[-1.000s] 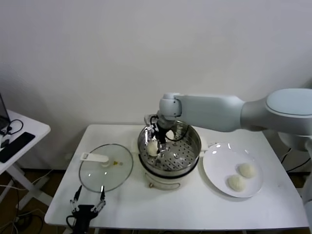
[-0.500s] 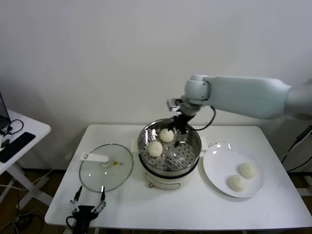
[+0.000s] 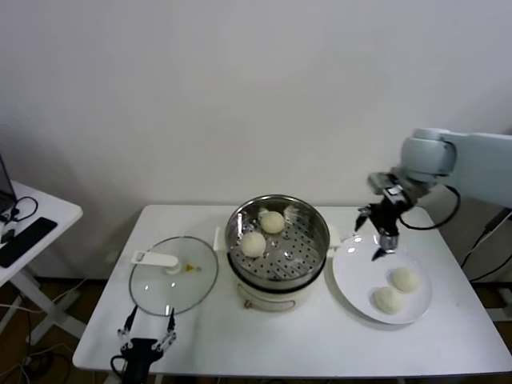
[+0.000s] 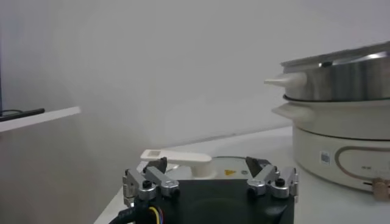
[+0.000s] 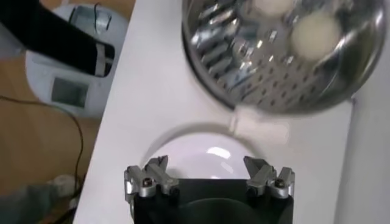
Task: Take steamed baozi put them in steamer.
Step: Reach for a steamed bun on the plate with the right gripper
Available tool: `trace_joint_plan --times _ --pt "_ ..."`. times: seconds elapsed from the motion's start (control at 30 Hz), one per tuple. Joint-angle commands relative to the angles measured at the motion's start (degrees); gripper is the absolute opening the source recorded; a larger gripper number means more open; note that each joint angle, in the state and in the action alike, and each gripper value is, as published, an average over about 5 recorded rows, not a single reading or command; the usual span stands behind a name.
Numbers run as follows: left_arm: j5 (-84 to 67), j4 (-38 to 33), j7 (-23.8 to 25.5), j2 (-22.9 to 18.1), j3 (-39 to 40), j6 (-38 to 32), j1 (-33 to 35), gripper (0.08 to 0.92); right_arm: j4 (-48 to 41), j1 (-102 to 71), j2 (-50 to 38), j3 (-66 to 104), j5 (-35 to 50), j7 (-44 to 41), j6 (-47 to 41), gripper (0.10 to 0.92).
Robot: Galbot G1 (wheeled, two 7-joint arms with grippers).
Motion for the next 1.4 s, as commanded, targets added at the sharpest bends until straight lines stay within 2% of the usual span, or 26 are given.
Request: trace_joint_plan --times 0.03,0.33,0.7,1.2,1.4 --pt "0.2 -0.2 0.0 -0.3 -0.1 0.0 0.1 0.823 1.2 -13.9 -14.2 3.5 -18.1 1.1 1.6 0.823" --pt "0.5 -0.1 0.0 -0.6 -0.4 0.3 0.1 0.823 -3.7 -33.9 -15.3 20.4 -23.1 4.3 -1.3 0.823" --pt "1.1 0.7 0.0 -0.6 -0.5 0.1 -0.1 0.823 -8.4 -46.2 -13.0 31.7 -23.8 7.8 -3.2 0.823" --pt "1.2 0.7 -0.1 -0.6 -0.7 0.1 0.0 0.823 -9.7 -47.5 -10.6 34.5 -23.2 8.1 -3.2 0.823" --pt "1.2 0.8 -0.1 -0.6 -0.5 0.1 -0.1 0.823 -9.3 -45.5 -11.4 32.7 -23.1 7.2 -3.1 0.772"
